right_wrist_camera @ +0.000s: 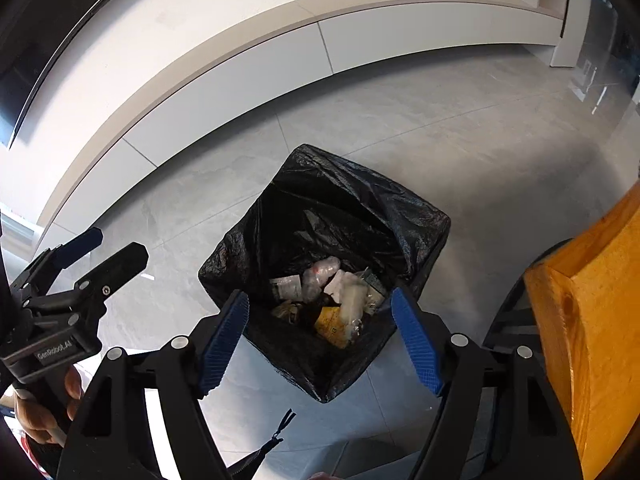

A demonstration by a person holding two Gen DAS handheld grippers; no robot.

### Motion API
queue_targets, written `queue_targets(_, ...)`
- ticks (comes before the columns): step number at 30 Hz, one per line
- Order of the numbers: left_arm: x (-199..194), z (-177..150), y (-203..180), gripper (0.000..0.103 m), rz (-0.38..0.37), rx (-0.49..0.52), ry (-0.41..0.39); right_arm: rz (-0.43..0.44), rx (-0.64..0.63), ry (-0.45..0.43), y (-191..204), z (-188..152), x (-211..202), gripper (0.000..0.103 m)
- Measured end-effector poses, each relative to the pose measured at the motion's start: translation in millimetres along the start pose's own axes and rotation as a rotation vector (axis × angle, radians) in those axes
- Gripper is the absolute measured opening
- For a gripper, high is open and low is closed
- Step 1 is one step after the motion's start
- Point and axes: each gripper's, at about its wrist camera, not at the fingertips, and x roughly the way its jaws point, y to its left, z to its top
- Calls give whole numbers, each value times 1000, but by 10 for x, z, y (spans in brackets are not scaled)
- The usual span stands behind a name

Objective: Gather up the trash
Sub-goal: 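Open both grippers to drop the bags into the bin, then move both open tools back over the table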

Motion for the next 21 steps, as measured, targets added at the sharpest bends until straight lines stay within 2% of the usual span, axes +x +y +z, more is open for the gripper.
queue_targets(4, -81, 35, -64, 97, 10, 37, -36, -7, 15, -46, -125, -117, -240, 75)
queue_targets(6, -139, 59, -189, 97, 30, 69, -60, -21, 22, -78, -233, -180, -400, 75)
queue_targets(8, -175, 107, -320, 97, 19, 95, -82, -19, 36, -102, -314, -254, -562, 75)
queue_targets(13, -322, 169, -820, 97, -59, 176, -120, -43, 103, -168, -732, -497, -1011, 75)
queue_targets(16, -418, 194, -1275, 97, -134, 252, -145, -84, 167, -203, -1066, -663, -1241, 75)
queue_targets(21, -507, 170, -2033, 97, -220, 375, -157, -166, 308, -241, -1721, -1040, -1617, 75)
